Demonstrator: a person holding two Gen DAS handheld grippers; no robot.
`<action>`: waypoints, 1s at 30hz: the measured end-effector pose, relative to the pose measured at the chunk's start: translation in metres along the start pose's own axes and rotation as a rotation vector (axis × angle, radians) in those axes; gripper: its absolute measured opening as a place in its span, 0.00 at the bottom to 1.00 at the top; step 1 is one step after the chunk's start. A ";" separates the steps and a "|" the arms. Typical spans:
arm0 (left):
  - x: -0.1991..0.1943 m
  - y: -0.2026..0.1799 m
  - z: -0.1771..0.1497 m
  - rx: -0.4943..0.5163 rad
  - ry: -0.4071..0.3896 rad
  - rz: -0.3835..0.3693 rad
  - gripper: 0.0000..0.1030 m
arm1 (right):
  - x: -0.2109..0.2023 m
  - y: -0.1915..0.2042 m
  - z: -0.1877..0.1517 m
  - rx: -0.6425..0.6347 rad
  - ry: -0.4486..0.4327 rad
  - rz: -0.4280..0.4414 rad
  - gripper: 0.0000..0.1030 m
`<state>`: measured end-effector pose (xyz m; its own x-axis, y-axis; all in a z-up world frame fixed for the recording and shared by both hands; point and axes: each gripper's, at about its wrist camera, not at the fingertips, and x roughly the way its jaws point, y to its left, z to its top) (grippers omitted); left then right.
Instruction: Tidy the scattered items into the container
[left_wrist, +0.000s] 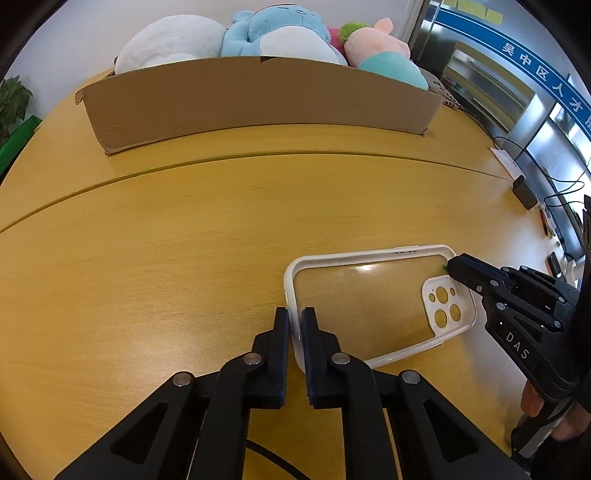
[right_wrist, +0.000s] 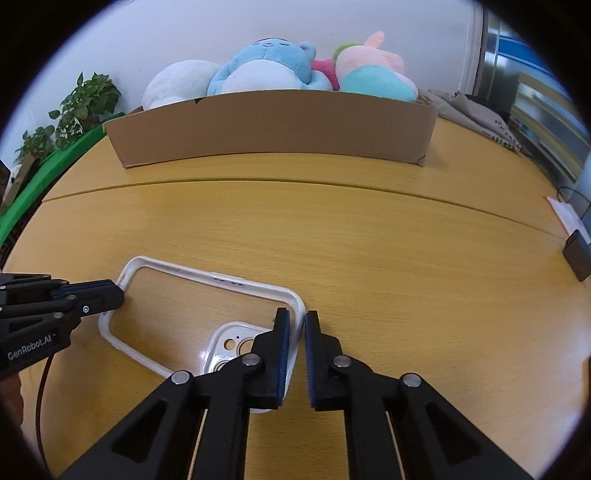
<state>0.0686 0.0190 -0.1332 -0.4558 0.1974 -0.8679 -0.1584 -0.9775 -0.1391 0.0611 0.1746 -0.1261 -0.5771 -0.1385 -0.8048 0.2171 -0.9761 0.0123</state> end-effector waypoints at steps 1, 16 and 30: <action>0.000 0.000 -0.001 0.000 -0.001 0.003 0.06 | 0.000 0.000 0.000 0.000 -0.002 0.000 0.07; -0.041 0.014 0.020 -0.067 -0.101 -0.080 0.05 | -0.034 -0.010 0.037 0.032 -0.117 0.076 0.06; -0.099 0.043 0.212 -0.001 -0.411 -0.029 0.05 | -0.064 -0.010 0.246 -0.075 -0.468 0.020 0.06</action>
<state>-0.0789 -0.0266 0.0482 -0.7631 0.2374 -0.6011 -0.1755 -0.9712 -0.1609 -0.0978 0.1524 0.0712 -0.8613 -0.2348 -0.4505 0.2781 -0.9600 -0.0314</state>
